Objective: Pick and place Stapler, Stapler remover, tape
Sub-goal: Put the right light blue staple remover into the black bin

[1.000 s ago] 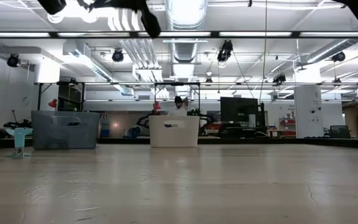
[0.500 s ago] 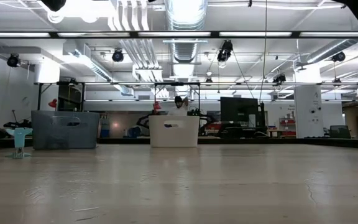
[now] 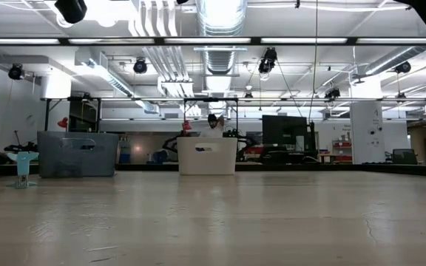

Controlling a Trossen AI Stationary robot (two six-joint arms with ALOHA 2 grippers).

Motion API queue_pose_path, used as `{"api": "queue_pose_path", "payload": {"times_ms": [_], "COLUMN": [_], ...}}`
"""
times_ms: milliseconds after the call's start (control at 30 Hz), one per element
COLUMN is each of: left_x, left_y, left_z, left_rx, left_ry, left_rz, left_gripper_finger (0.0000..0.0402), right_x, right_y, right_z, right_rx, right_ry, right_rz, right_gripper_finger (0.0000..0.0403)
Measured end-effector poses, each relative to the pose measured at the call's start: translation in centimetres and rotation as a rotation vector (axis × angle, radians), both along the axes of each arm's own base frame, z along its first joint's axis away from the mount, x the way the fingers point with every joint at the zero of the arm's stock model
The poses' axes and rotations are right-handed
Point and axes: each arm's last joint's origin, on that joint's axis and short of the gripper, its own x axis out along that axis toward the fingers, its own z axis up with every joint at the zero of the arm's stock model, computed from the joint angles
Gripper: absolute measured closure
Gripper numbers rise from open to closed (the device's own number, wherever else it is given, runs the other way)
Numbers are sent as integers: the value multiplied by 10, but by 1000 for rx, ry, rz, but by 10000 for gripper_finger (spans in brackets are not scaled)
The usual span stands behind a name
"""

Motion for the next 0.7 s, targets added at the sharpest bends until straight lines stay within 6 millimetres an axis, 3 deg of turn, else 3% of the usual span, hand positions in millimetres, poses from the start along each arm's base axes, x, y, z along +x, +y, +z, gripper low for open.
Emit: {"api": "queue_pose_path", "payload": {"times_ms": [300, 700], "left_x": [-1, -1], "left_y": [0, 0], "left_z": [3, 3], "left_rx": [-7, 32], "left_ry": [-35, -34], "left_rz": [-1, 2], "left_gripper_finger": [276, 390], "right_x": [0, 0], "right_y": [-1, -4], "right_z": [0, -1], "right_rx": [3, 10], "right_ry": [1, 2], "right_rz": [-2, -5], "right_gripper_finger": [394, 394]}}
